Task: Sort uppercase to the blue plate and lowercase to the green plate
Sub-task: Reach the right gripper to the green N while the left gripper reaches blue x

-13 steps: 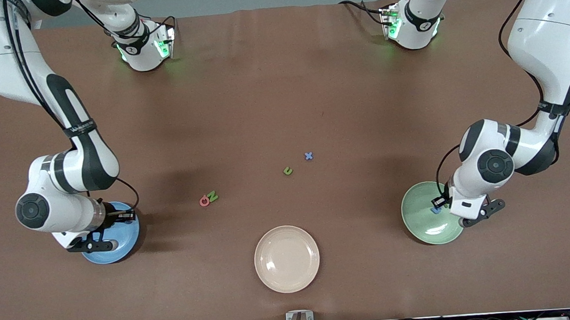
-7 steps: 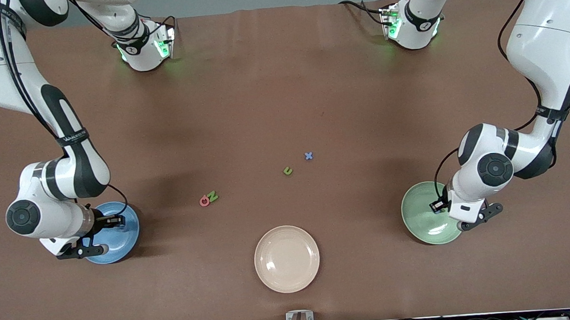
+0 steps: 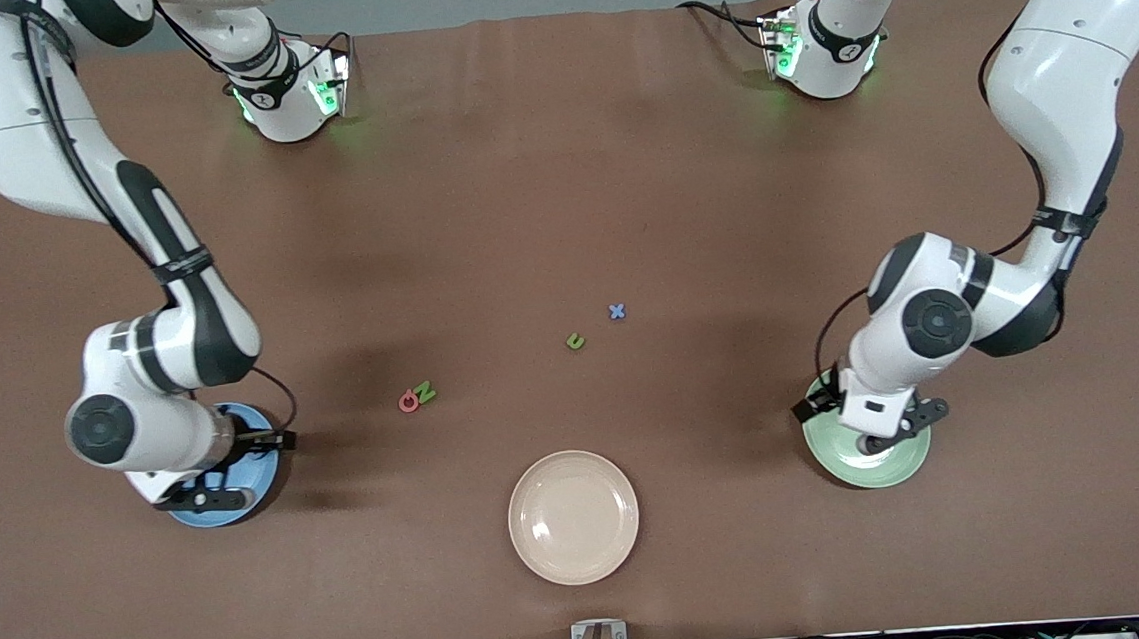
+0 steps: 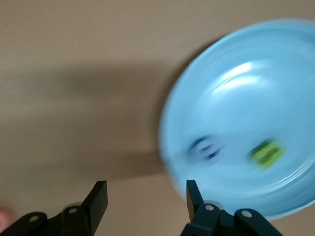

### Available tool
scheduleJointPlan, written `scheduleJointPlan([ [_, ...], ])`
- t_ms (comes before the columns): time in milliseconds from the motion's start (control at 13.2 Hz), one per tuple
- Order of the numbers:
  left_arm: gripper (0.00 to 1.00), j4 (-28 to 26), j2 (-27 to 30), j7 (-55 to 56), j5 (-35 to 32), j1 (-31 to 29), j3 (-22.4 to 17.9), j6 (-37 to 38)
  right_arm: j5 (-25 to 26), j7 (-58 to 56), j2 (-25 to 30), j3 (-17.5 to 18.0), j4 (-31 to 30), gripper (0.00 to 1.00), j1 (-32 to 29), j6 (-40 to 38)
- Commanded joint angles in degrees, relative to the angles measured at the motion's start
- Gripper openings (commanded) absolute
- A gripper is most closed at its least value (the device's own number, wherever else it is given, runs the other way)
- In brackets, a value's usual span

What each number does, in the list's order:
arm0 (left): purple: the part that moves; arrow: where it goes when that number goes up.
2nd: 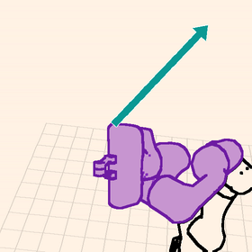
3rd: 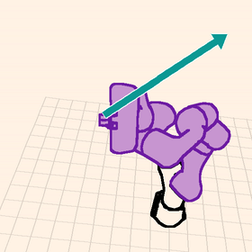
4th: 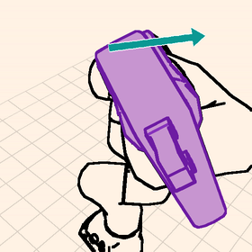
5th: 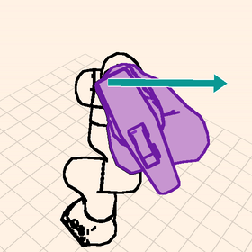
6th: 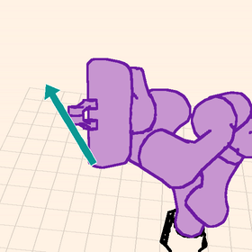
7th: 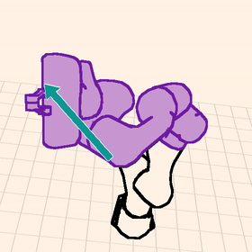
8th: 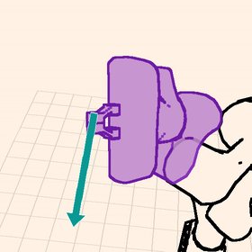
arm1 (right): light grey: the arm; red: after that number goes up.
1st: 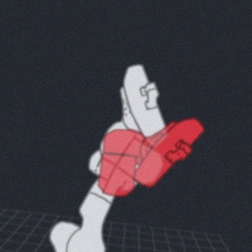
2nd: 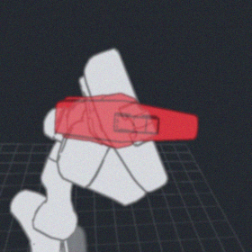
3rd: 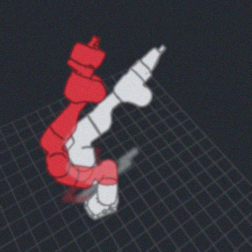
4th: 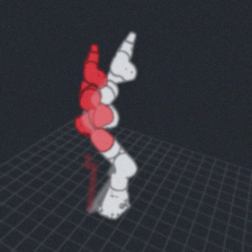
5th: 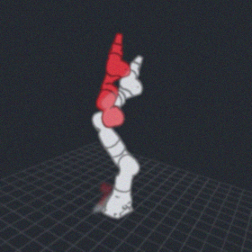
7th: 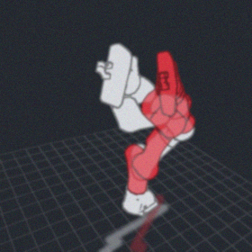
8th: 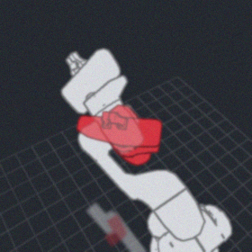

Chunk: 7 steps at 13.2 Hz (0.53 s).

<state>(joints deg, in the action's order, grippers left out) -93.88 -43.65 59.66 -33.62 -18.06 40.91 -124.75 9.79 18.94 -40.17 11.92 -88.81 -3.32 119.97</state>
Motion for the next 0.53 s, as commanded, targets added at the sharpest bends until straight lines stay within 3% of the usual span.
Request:
scheduleJointPlan([
  [0,1.0,-1.2,1.2,6.6,0.5,1.5,2.0,3.0,-2.3,13.9,0.4,1.4,0.1,0.73,3.8,-2.0],
  [303,0.95,-1.8,0.5,11.1,0.5,8.2,2.0,3.7,-6.2,33.1,0.1,1.8,-0.1,0.74,9.7,-0.5],
  [455,0.95,-1.8,-0.1,10.0,0.3,12.7,2.1,3.2,-8.5,37.6,0.1,1.7,-2.6,0.74,12.1,4.6],
])
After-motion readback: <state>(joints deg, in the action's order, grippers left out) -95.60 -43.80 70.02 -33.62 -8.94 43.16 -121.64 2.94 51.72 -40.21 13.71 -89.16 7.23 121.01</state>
